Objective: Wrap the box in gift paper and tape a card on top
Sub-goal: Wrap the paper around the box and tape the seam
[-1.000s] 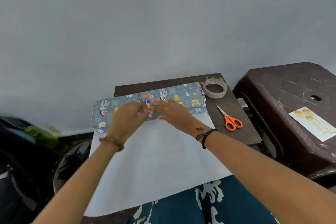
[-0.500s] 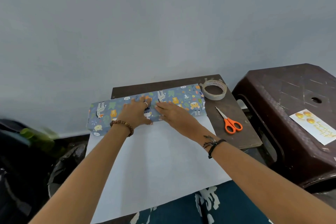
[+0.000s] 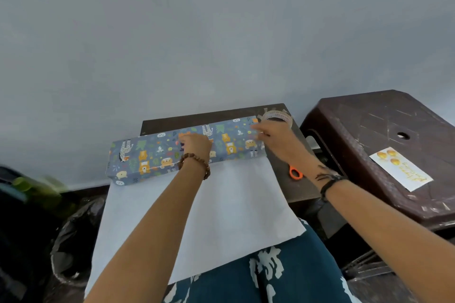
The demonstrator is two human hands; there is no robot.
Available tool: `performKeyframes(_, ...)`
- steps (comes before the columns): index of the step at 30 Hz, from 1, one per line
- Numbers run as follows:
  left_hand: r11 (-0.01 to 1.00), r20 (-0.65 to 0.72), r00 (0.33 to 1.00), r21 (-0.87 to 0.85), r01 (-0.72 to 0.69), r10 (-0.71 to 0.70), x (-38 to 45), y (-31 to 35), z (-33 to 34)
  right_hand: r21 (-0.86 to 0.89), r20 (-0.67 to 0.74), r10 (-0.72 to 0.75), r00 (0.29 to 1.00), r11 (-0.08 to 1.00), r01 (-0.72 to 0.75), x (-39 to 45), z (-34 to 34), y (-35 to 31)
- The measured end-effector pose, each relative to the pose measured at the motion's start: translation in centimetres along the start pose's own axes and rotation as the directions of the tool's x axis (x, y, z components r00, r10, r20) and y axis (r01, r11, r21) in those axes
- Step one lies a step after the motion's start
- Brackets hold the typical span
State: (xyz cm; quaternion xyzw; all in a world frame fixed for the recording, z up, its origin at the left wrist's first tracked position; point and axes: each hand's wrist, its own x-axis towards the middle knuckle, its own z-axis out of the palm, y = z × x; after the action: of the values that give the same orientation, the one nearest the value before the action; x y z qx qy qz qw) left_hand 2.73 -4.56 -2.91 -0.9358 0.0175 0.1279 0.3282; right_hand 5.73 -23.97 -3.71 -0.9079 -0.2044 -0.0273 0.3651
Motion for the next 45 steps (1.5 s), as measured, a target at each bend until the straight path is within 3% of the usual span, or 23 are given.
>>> performKeyframes(2,0.995,0.04,0.999,0.097,0.005,-0.009,0.7,0.6,-0.3,-0.045,-0.103,0.058,0.993,0.997,-0.062,0.9,-2.1,1.8)
performKeyframes(8,0.965,0.104,0.992,0.259,0.045,-0.074,1.3,1.7,-0.4,-0.145,-0.109,0.211,0.971,0.964,-0.225,6.4,-4.3,4.6)
performKeyframes(13,0.982,0.086,0.996,0.19,-0.014,-0.003,2.0,1.3,-0.1,-0.084,-0.082,0.311,0.947,0.945,-0.317,9.9,-4.5,5.4)
performKeyframes(17,0.986,0.04,0.999,0.166,-0.029,0.022,1.7,1.0,-0.1,-0.032,0.052,0.362,0.931,0.932,-0.361,9.4,-4.2,4.7)
performKeyframes(26,0.981,0.036,0.999,0.192,-0.021,0.014,1.5,1.1,0.0,-0.425,0.062,0.106,0.992,0.903,-0.07,2.7,-4.2,4.8)
performKeyframes(32,0.983,0.05,0.999,0.184,-0.005,-0.004,1.4,0.9,0.1,-0.73,0.107,-0.024,0.994,0.677,0.095,0.6,-2.8,6.1)
performKeyframes(37,0.986,-0.056,0.997,0.163,-0.04,0.049,1.1,0.9,0.4,-0.779,0.073,-0.103,0.992,0.616,0.122,1.3,-2.5,6.5)
performKeyframes(45,0.988,-0.036,0.999,0.152,-0.035,0.041,1.6,1.0,0.6,-0.782,0.126,-0.145,0.981,0.594,0.189,2.2,-2.9,6.3)
